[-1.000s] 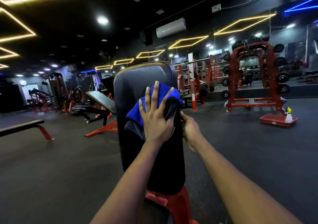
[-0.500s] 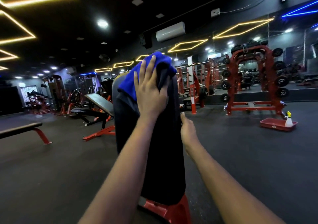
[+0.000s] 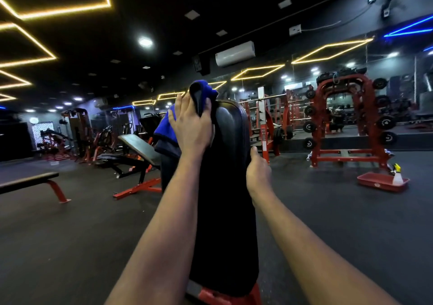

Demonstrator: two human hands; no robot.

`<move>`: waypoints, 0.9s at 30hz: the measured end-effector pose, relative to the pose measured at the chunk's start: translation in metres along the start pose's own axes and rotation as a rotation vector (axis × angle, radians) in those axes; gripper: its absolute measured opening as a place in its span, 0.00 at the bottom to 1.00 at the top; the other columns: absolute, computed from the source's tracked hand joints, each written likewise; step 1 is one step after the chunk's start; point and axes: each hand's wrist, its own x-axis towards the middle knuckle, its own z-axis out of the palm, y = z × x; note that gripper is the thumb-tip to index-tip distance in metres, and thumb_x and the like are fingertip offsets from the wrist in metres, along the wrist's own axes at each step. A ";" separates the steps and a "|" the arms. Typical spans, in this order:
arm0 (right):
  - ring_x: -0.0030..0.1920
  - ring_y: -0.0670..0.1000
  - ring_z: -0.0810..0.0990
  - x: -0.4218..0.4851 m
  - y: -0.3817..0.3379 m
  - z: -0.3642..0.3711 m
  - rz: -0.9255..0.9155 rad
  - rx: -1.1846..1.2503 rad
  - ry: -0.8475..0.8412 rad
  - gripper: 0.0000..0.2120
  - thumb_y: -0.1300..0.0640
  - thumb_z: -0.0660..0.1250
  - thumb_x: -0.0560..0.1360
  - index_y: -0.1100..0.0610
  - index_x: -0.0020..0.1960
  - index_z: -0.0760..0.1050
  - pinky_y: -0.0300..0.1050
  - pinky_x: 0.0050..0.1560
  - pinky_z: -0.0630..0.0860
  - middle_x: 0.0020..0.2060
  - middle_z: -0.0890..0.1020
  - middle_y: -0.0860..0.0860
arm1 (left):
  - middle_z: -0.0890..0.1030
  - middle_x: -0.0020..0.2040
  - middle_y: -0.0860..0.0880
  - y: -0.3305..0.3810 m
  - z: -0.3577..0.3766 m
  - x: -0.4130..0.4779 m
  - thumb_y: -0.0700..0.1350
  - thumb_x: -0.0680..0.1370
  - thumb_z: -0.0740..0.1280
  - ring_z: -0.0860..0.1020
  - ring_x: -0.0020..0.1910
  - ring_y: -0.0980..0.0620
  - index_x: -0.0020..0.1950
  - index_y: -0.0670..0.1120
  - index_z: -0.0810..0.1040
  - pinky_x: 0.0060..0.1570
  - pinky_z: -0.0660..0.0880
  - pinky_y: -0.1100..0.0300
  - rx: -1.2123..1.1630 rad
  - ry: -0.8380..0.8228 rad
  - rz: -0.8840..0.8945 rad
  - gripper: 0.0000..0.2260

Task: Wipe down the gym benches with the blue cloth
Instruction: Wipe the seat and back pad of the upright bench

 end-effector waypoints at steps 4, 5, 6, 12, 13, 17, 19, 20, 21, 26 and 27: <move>0.66 0.56 0.73 0.014 -0.038 0.005 -0.168 0.034 0.027 0.25 0.46 0.53 0.84 0.64 0.67 0.74 0.33 0.51 0.63 0.61 0.77 0.57 | 0.59 0.79 0.54 -0.002 0.002 -0.069 0.56 0.80 0.58 0.51 0.79 0.51 0.79 0.55 0.55 0.76 0.46 0.45 -0.067 0.055 0.218 0.28; 0.66 0.55 0.73 0.019 -0.048 0.011 -0.196 0.067 0.008 0.24 0.46 0.54 0.84 0.63 0.67 0.74 0.34 0.55 0.66 0.60 0.77 0.56 | 0.57 0.79 0.54 -0.005 0.002 -0.088 0.56 0.80 0.58 0.50 0.79 0.51 0.78 0.58 0.52 0.76 0.46 0.44 -0.067 0.037 0.267 0.28; 0.65 0.54 0.74 0.025 -0.054 0.017 -0.219 0.093 -0.015 0.24 0.45 0.54 0.84 0.62 0.67 0.74 0.38 0.61 0.68 0.60 0.77 0.55 | 0.56 0.80 0.54 -0.008 0.002 -0.099 0.55 0.80 0.58 0.49 0.79 0.51 0.78 0.61 0.50 0.76 0.46 0.44 -0.063 0.017 0.294 0.28; 0.49 0.52 0.80 0.031 -0.047 0.029 -0.251 0.151 0.003 0.20 0.52 0.55 0.84 0.62 0.48 0.81 0.37 0.48 0.75 0.47 0.83 0.55 | 0.59 0.78 0.56 -0.014 0.002 -0.044 0.59 0.78 0.56 0.52 0.78 0.55 0.76 0.64 0.52 0.76 0.46 0.47 -0.071 0.030 0.249 0.27; 0.54 0.54 0.81 0.029 -0.048 0.029 -0.250 0.143 0.006 0.20 0.51 0.55 0.84 0.64 0.54 0.80 0.41 0.54 0.75 0.51 0.83 0.57 | 0.60 0.78 0.56 -0.016 0.001 -0.030 0.61 0.78 0.54 0.52 0.78 0.55 0.78 0.59 0.55 0.76 0.46 0.46 -0.050 0.042 0.187 0.28; 0.62 0.54 0.78 0.028 -0.050 0.030 -0.244 0.121 0.028 0.21 0.50 0.55 0.84 0.64 0.64 0.77 0.47 0.64 0.73 0.60 0.81 0.58 | 0.61 0.78 0.52 -0.013 0.000 -0.006 0.61 0.78 0.53 0.53 0.78 0.51 0.78 0.48 0.62 0.76 0.46 0.45 -0.040 0.092 -0.130 0.31; 0.61 0.54 0.79 0.026 -0.049 0.031 -0.254 0.127 0.038 0.20 0.51 0.56 0.84 0.64 0.63 0.78 0.47 0.64 0.74 0.59 0.81 0.58 | 0.62 0.78 0.52 -0.002 0.000 -0.029 0.58 0.79 0.56 0.53 0.79 0.49 0.78 0.49 0.62 0.76 0.46 0.44 -0.056 0.149 -0.062 0.28; 0.61 0.53 0.79 0.026 -0.050 0.031 -0.257 0.128 0.050 0.20 0.51 0.56 0.84 0.64 0.63 0.78 0.48 0.65 0.74 0.59 0.81 0.57 | 0.62 0.78 0.53 0.002 0.001 -0.044 0.57 0.79 0.58 0.54 0.79 0.50 0.78 0.52 0.60 0.76 0.46 0.46 -0.072 0.151 0.048 0.27; 0.61 0.53 0.78 0.026 -0.050 0.031 -0.259 0.114 0.062 0.20 0.51 0.56 0.84 0.63 0.64 0.78 0.47 0.65 0.73 0.60 0.81 0.56 | 0.61 0.78 0.55 0.000 0.000 -0.055 0.56 0.79 0.59 0.53 0.79 0.51 0.77 0.55 0.58 0.76 0.46 0.48 -0.082 0.118 0.176 0.27; 0.62 0.53 0.78 0.025 -0.049 0.027 -0.255 0.079 0.030 0.22 0.48 0.54 0.84 0.62 0.63 0.79 0.46 0.63 0.74 0.59 0.81 0.55 | 0.67 0.75 0.50 -0.050 -0.008 -0.007 0.58 0.77 0.59 0.62 0.76 0.49 0.75 0.49 0.66 0.75 0.54 0.45 -0.076 0.011 0.329 0.28; 0.60 0.53 0.79 0.025 -0.047 0.027 -0.252 0.074 0.011 0.23 0.47 0.53 0.84 0.62 0.61 0.79 0.44 0.60 0.75 0.56 0.82 0.54 | 0.69 0.74 0.47 -0.058 -0.010 0.004 0.60 0.77 0.57 0.63 0.74 0.47 0.74 0.46 0.68 0.74 0.55 0.45 -0.088 0.033 0.214 0.30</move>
